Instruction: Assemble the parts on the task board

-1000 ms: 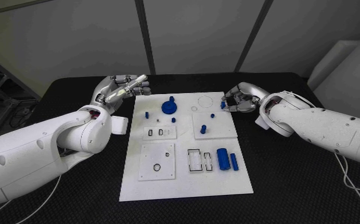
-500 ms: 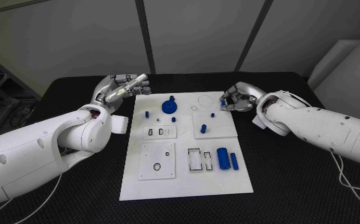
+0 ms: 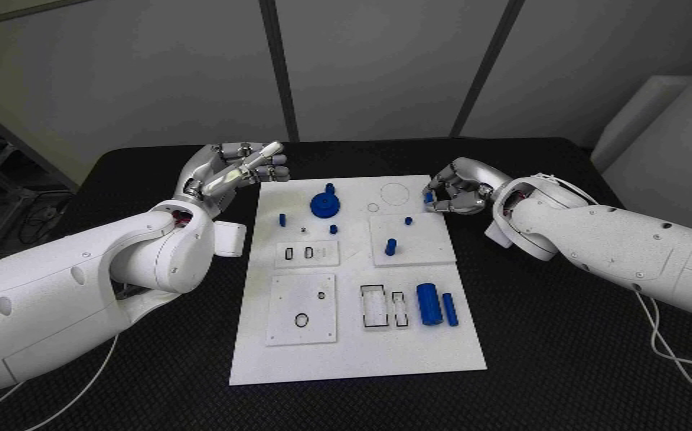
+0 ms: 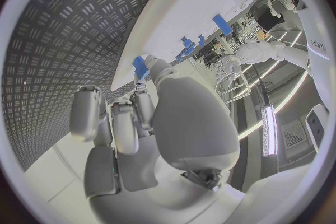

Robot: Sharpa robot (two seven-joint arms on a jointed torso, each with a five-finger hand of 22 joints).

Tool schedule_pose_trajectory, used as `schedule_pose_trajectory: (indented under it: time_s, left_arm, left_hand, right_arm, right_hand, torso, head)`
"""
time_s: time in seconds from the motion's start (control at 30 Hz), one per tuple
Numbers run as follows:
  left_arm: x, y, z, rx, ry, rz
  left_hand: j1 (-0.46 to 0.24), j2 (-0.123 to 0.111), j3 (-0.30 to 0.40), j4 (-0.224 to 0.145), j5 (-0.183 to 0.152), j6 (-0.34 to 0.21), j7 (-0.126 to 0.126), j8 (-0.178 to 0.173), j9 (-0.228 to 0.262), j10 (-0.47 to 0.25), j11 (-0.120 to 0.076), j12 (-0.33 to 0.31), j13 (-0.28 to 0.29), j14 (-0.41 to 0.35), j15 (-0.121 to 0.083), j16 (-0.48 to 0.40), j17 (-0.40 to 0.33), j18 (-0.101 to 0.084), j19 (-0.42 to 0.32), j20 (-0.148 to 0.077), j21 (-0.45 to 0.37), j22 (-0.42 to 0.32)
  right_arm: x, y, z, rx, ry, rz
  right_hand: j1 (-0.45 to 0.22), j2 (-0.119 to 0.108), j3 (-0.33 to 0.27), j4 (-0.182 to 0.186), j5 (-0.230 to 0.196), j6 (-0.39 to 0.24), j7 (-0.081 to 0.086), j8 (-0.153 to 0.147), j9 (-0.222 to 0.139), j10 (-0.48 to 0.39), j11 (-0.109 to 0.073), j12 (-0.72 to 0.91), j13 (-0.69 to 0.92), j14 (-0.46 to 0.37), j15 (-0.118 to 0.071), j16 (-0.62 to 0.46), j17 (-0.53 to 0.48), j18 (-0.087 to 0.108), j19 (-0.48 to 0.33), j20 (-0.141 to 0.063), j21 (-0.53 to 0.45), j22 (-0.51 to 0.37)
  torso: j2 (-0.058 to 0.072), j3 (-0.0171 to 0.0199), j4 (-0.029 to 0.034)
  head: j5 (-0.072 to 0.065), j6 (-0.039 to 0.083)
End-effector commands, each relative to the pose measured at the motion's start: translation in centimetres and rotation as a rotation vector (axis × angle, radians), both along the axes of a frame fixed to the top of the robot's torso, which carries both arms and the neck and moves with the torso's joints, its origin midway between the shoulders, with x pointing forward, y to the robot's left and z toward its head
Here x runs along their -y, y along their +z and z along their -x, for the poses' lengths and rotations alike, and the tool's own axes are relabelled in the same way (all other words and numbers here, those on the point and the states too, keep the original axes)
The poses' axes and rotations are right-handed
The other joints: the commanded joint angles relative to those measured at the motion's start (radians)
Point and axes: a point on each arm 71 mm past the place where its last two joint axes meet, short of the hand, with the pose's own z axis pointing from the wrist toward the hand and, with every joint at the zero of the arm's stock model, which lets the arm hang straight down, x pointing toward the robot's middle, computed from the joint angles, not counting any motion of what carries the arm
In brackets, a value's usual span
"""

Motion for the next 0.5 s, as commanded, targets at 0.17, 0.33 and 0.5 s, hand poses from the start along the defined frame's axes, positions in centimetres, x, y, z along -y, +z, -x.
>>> schedule_pose_trajectory:
  time_s: [0.17, 0.33, 0.5]
  left_arm:
    - [0.08, 0.13, 0.01, 0.009, -0.011, 0.000]
    - [0.08, 0.13, 0.01, 0.009, -0.011, 0.000]
    - [0.06, 0.12, 0.01, 0.008, -0.010, 0.000]
  left_hand:
    - [0.000, 0.007, 0.001, -0.006, -0.004, 0.004, 0.003, -0.003, 0.000, 0.005, 0.000, 0.000, 0.000, 0.005, -0.003, -0.007, 0.002, -0.009, -0.008, 0.001, 0.007, 0.002]
    - [0.000, 0.007, 0.000, -0.007, -0.004, 0.003, 0.004, -0.003, 0.000, 0.003, 0.001, -0.001, -0.001, 0.005, -0.002, -0.007, 0.002, -0.009, -0.008, 0.001, 0.008, 0.002]
    - [0.000, 0.007, 0.000, -0.007, -0.004, 0.002, 0.004, -0.004, 0.000, 0.002, 0.001, -0.002, -0.001, 0.005, -0.002, -0.007, 0.002, -0.009, -0.009, 0.001, 0.008, 0.002]
  right_arm:
    - [0.07, 0.05, -0.03, 0.000, -0.005, 0.006]
    - [0.06, 0.07, -0.04, 0.003, -0.008, 0.005]
    - [0.12, 0.07, -0.04, 0.004, -0.011, 0.006]
  right_hand:
    - [-0.002, -0.001, -0.003, -0.004, 0.002, 0.002, 0.002, 0.002, -0.002, -0.001, -0.004, -0.001, -0.001, 0.106, -0.002, 0.004, 0.262, -0.007, 0.002, -0.004, 0.003, 0.000]
    - [-0.004, -0.004, -0.005, -0.006, 0.000, -0.007, 0.004, -0.003, -0.005, -0.004, -0.003, -0.004, -0.004, 0.106, -0.002, 0.004, 0.262, -0.007, 0.002, -0.004, 0.003, 0.000]
    - [-0.005, -0.005, -0.006, -0.006, -0.001, -0.011, 0.005, -0.005, -0.006, -0.007, -0.002, -0.007, -0.007, 0.105, -0.001, 0.004, 0.261, -0.007, 0.001, -0.004, 0.002, -0.002]
  torso:
    - [0.000, 0.0001, 0.0003]
    - [0.000, 0.0005, 0.0002]
    - [0.000, 0.0003, -0.0003]
  head:
    - [-0.002, 0.000]
    - [-0.003, 0.000]
    - [-0.005, 0.001]
